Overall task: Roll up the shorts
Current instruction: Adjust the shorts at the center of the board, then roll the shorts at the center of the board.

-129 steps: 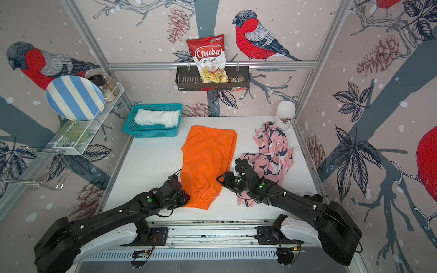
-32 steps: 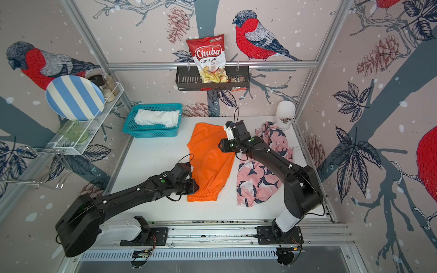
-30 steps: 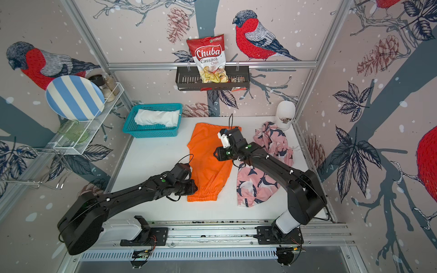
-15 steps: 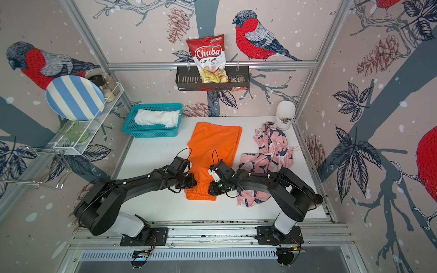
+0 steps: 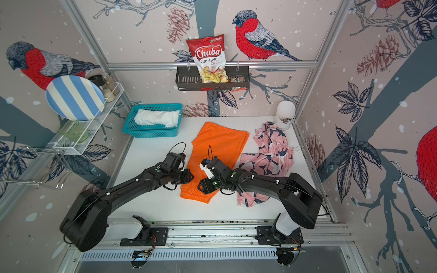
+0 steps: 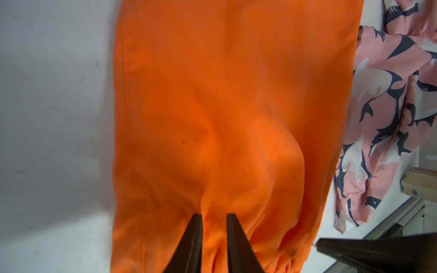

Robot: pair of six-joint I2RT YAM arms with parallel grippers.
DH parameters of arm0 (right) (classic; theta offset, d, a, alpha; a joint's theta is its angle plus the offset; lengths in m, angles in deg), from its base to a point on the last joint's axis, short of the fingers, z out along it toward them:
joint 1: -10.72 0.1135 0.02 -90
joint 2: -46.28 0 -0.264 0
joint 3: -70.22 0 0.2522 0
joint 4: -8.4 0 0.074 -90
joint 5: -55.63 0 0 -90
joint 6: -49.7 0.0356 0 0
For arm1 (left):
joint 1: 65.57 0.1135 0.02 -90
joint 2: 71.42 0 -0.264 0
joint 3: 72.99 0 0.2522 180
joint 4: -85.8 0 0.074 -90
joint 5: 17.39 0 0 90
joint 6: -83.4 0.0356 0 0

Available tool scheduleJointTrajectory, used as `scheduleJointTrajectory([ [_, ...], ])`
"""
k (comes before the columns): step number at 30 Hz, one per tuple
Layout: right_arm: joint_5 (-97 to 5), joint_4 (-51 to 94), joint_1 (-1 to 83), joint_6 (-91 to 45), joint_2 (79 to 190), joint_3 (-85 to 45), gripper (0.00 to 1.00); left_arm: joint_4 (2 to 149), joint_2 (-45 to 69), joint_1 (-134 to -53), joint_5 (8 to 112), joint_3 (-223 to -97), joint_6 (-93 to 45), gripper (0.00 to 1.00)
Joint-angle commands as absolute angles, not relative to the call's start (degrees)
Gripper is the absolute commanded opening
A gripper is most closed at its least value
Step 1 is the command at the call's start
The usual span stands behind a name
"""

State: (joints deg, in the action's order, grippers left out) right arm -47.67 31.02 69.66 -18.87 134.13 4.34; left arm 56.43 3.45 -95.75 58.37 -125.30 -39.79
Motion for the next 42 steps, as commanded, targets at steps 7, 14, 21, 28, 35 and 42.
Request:
scheduleJointTrajectory([
  [7,-19.22,34.59,81.34,-59.71,126.73,11.69,0.84,58.23,0.48,-97.82,53.65,-119.18,-42.06,0.23],
  [14,-15.95,24.16,87.07,-78.18,128.71,18.20,1.00,59.47,5.12,-97.79,55.18,-117.83,-41.05,0.23],
  [21,-7.05,7.16,89.80,-94.37,134.99,25.49,1.00,60.35,7.50,-97.81,55.38,-117.82,-40.69,0.23],
  [28,-6.03,1.67,89.15,-98.83,139.19,26.17,0.89,59.48,7.33,-97.80,55.38,-118.67,-40.25,0.23],
  [35,-9.21,5.52,90.38,-97.52,136.90,24.42,0.47,59.21,7.15,-97.79,55.58,-119.01,-40.40,0.23],
  [42,-12.31,9.92,91.07,-92.74,135.34,22.62,0.06,58.96,6.86,-97.82,55.47,-119.19,-40.58,0.23],
])
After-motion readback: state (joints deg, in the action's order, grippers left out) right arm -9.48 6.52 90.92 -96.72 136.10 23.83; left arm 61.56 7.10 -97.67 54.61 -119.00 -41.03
